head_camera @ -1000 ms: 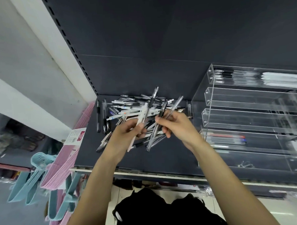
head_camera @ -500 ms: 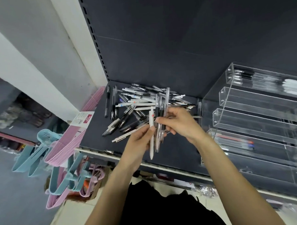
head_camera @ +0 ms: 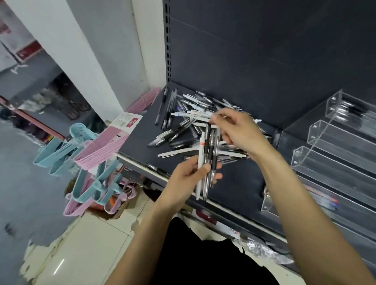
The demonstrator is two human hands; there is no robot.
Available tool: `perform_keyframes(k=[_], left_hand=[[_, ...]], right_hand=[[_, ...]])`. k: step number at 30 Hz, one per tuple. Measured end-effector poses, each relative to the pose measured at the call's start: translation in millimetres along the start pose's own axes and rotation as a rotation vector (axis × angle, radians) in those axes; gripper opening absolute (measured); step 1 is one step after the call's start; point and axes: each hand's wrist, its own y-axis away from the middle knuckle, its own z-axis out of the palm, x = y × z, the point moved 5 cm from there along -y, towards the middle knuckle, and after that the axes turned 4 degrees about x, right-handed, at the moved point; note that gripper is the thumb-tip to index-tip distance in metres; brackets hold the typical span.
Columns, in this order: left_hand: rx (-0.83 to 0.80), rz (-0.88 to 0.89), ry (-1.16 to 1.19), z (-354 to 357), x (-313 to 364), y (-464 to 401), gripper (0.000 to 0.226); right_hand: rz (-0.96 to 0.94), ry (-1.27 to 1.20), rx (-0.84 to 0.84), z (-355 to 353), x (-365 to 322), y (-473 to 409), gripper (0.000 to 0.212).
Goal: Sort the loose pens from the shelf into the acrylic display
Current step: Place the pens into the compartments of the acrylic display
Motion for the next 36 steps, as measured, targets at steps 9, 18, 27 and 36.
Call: perform_keyframes(k=[9, 18, 27, 36], left_hand=[[0.356, 0.024, 0.497, -20, 1, -2, 0.023], [0.46, 0.048, 0.607, -8, 7, -3, 0.028], [0.385, 0.084, 0.604, -9, 1, 2, 0.016], [0.328, 0.06, 0.378, -10, -6, 9, 0.023]], right_hand=[[-0.129, -0.202, 0.283, -23, -1, 39, 0.014], [-0.056, -0.187, 0.318, 42, 41, 78, 0.012], [0.015, -0.246, 0.173, 46, 39, 86, 0.009], [-0.492, 0.314, 0.02, 29, -31, 35, 0.021]])
